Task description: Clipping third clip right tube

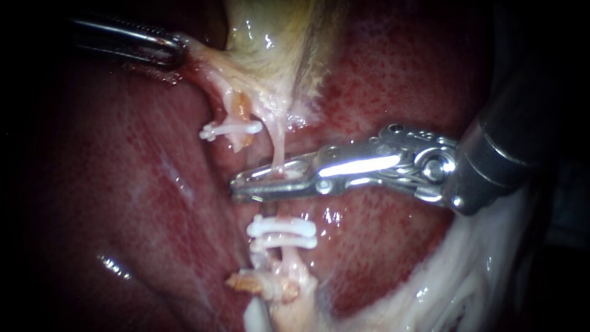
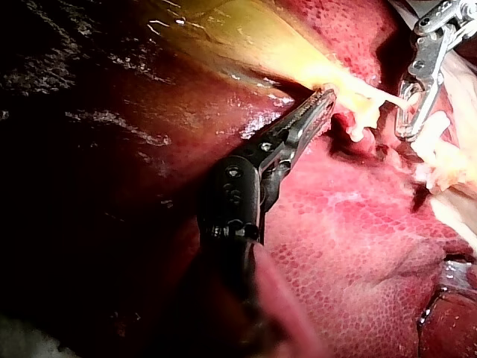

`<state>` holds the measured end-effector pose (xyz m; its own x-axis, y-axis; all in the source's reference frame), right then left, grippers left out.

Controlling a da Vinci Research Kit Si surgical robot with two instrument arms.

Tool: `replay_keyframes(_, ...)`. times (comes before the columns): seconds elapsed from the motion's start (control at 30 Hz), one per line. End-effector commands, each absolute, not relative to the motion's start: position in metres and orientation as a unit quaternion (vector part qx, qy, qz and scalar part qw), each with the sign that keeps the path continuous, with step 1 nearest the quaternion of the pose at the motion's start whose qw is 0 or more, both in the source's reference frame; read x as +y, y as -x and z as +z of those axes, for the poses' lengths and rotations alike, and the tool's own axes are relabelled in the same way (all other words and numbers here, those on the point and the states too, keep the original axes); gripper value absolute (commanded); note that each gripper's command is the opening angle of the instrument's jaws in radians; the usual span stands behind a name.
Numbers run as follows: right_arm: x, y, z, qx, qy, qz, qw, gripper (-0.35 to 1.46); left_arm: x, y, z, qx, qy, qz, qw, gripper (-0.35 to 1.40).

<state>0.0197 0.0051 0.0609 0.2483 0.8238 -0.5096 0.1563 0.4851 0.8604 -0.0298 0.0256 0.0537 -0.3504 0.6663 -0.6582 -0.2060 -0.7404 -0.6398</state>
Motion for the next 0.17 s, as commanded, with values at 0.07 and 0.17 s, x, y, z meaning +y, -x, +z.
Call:
replay_keyframes(0.07,0.0051,-0.0197,0.0609,0.558,-0.438,0.255,0.657,-0.35,0.0256,0.0298,0.0537,-0.231,0.498,0.788,0.277,-0.35)
replay_keyframes(0.17,0.0051,-0.0198,0.0609,0.558,-0.442,0.251,0.656,-0.35,0.0256,0.0298,0.0537,-0.231,0.498,0.788,0.277,-0.35)
